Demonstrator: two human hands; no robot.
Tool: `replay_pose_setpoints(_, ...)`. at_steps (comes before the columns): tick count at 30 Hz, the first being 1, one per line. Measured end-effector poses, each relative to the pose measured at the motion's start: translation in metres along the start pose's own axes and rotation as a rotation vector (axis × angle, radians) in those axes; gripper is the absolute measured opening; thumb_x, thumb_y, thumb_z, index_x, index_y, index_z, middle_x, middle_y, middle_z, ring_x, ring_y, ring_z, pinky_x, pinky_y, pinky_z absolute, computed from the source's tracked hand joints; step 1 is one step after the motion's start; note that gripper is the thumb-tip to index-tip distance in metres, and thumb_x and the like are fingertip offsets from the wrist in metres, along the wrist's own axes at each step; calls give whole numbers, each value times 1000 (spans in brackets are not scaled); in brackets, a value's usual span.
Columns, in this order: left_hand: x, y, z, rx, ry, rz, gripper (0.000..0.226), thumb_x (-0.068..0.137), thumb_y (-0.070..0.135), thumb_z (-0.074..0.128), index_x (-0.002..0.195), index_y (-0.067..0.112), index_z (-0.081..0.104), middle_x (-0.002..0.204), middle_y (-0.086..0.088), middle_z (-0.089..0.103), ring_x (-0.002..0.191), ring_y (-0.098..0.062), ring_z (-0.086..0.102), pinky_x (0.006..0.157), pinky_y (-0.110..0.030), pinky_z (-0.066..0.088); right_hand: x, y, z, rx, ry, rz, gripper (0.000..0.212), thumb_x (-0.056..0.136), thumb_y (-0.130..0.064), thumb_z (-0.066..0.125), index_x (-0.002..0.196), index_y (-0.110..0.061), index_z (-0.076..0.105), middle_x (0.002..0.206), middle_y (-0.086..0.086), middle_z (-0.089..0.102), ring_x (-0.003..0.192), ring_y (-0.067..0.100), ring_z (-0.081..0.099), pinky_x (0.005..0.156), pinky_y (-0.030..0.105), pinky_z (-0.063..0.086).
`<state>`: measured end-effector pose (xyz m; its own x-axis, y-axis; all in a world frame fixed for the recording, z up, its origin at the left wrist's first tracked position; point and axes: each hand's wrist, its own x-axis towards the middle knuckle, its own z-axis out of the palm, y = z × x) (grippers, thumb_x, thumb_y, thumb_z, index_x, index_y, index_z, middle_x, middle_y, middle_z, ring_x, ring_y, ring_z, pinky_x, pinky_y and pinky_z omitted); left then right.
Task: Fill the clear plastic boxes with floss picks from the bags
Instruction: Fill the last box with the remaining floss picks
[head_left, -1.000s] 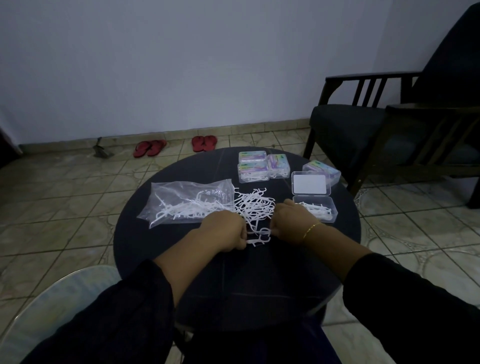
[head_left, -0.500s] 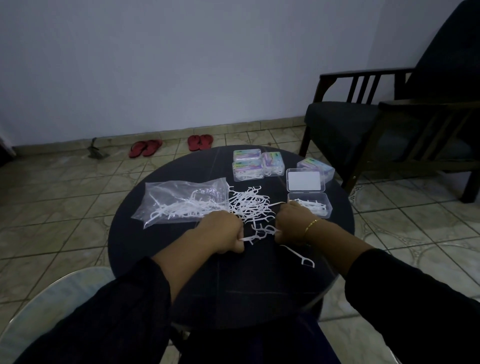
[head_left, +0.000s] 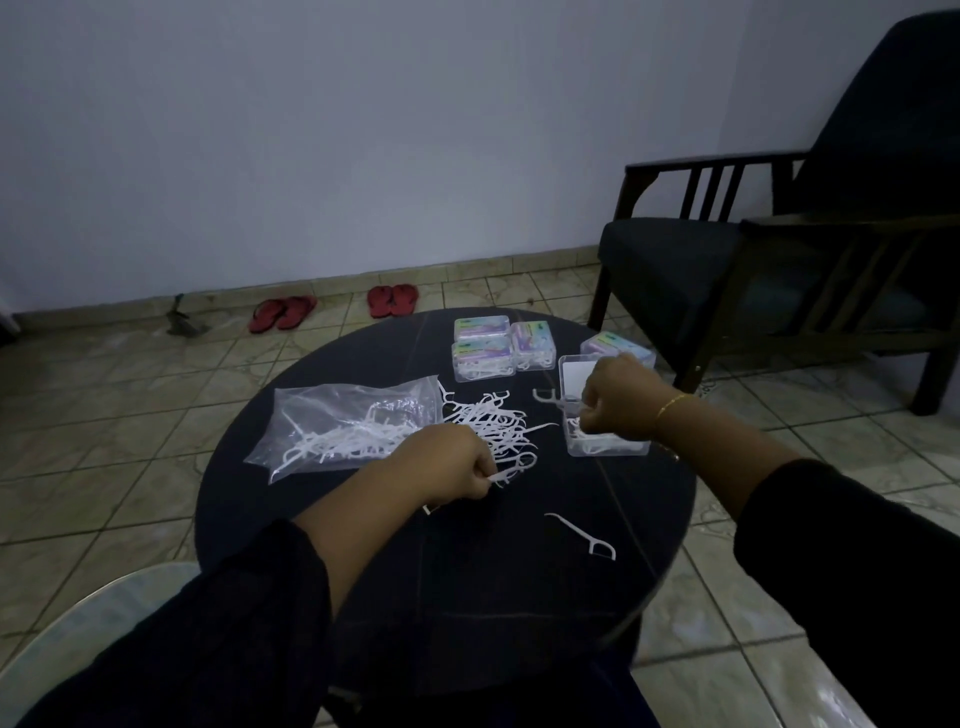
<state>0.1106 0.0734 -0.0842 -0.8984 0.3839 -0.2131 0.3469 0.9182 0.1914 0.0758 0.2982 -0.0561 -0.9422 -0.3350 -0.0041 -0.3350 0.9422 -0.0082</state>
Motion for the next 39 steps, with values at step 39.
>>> replay_pose_setpoints(39,83,61,15,-35,233,137,30,97,31,48,123,31,63,123,7,63,111,-18,50,90,-37,46,-5,58,44,244,51,205,22,90,-34,57,95,-21,74,100,-2,64,98,12,50,88,28,46)
